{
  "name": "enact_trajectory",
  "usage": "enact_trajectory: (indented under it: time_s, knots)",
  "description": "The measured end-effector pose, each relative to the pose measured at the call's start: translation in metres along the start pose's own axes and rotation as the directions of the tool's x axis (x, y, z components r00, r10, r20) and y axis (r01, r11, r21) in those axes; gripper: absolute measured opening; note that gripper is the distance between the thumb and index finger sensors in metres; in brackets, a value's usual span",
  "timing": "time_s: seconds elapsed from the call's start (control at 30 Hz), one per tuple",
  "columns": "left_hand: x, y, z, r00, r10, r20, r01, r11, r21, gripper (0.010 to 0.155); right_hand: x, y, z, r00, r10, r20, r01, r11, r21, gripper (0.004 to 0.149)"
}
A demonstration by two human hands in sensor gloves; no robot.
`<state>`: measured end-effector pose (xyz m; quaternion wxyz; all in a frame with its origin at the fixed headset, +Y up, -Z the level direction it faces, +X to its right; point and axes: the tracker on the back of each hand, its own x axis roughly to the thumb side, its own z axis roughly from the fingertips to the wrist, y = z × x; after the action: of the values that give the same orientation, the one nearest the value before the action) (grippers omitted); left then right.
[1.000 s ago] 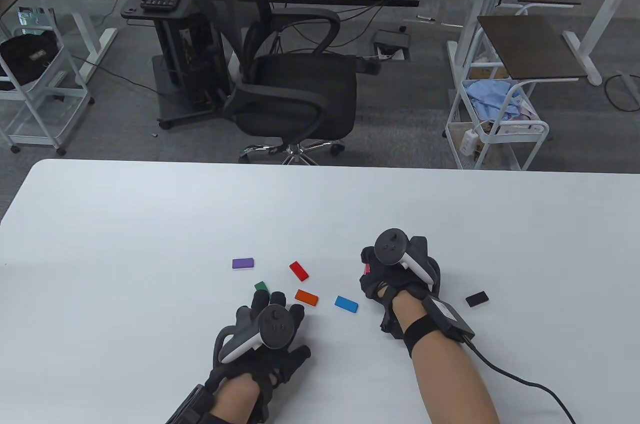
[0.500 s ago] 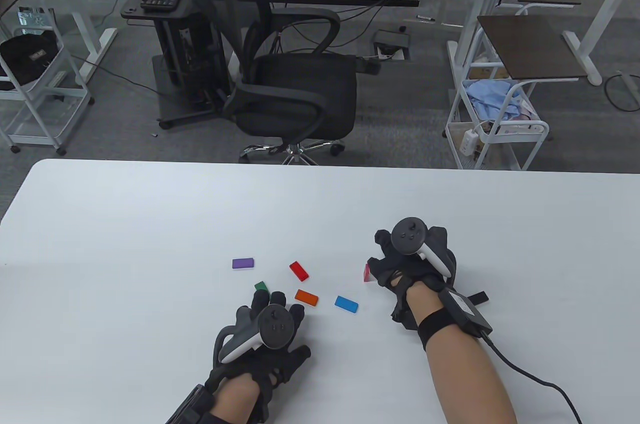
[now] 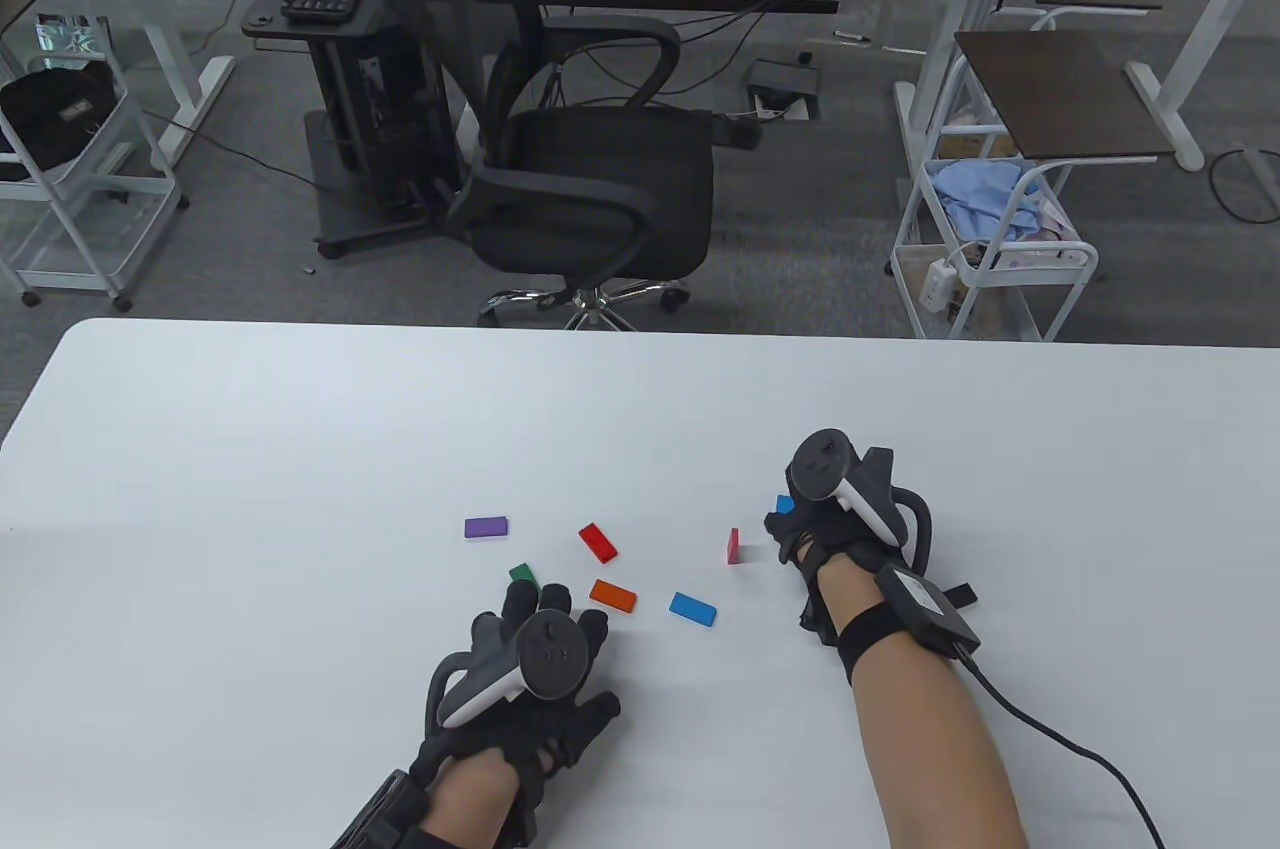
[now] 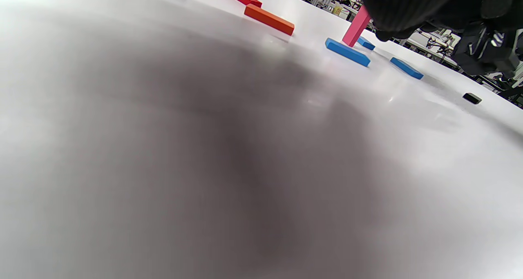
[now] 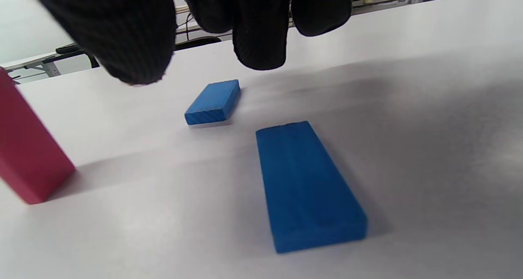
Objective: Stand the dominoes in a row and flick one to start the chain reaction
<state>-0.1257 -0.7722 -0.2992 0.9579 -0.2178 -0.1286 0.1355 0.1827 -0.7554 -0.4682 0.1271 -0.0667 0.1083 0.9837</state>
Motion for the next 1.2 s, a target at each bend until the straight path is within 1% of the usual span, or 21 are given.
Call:
enact_trajectory:
  time_s: [0.13, 0.23, 0.4, 0.47, 0.57, 0.7, 0.9, 1.03, 1.2]
  knots:
    - [0.0, 0.0, 0.0, 1.0, -0.006, -0.003, 0.006, 1.0, -0.001, 0.079, -0.002, 0.009, -0.008, 0.999, 0.014, -0.04, -0.013, 1.0, 0.019, 0.071]
    - [0.001, 0.0, 0.0, 1.0, -0.011, -0.002, 0.011, 1.0, 0.001, 0.079, 0.0, 0.012, -0.011, 0.998, 0.003, -0.059, -0.004, 1.0, -0.009, 0.073]
    - [0.001, 0.0, 0.0, 1.0, -0.015, -0.003, 0.015, 1.0, 0.002, 0.079, 0.008, 0.016, -0.016, 0.991, 0.1, -0.084, -0.101, 0.995, -0.013, 0.077]
    - [0.001, 0.0, 0.0, 1.0, -0.015, -0.003, 0.015, 1.0, 0.004, 0.079, 0.012, 0.017, -0.017, 0.986, 0.136, -0.092, -0.139, 0.99, -0.025, 0.076]
    - [0.001, 0.0, 0.0, 1.0, -0.014, -0.005, 0.014, 1.0, 0.003, 0.079, 0.015, 0.017, -0.018, 0.988, 0.115, -0.107, -0.119, 0.992, -0.031, 0.071]
    - [0.001, 0.0, 0.0, 1.0, -0.013, -0.006, 0.013, 1.0, 0.001, 0.079, 0.017, 0.014, -0.018, 0.985, 0.133, -0.111, -0.138, 0.99, -0.036, 0.067]
    - [0.001, 0.0, 0.0, 1.0, -0.019, -0.01, 0.019, 1.0, -0.001, 0.079, 0.023, 0.015, -0.018, 0.972, 0.22, -0.076, -0.224, 0.974, -0.038, 0.064]
    - [0.001, 0.0, 0.0, 1.0, -0.017, -0.01, 0.017, 1.0, 0.0, 0.079, 0.025, 0.016, -0.019, 0.962, 0.272, -0.033, -0.273, 0.962, -0.026, 0.066]
    - [0.001, 0.0, 0.0, 1.0, -0.015, -0.011, 0.015, 1.0, 0.0, 0.079, 0.02, 0.016, -0.02, 0.973, 0.231, 0.003, -0.231, 0.973, -0.022, 0.067]
